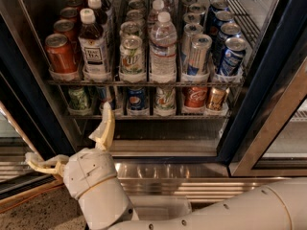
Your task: Pick 7up can from top shelf of fridge
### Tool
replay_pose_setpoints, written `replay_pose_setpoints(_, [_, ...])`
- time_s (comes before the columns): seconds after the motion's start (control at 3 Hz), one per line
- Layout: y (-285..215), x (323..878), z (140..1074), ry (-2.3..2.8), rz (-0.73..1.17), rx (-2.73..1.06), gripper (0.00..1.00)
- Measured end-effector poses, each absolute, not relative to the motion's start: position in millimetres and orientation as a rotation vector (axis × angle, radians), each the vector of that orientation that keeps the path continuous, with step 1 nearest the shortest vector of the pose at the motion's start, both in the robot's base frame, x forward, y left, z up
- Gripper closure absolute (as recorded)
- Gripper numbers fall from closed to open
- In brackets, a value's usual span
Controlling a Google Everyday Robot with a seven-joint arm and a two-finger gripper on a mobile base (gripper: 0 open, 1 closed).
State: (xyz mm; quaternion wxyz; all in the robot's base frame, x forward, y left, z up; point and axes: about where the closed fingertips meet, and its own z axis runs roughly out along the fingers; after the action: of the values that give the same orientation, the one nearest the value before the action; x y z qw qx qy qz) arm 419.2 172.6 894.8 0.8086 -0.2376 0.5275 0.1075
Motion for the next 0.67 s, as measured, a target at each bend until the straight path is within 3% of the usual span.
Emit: replay_pose_setpoints(0.67, [153,428,902,1.100,0.127,-0.453,0.00])
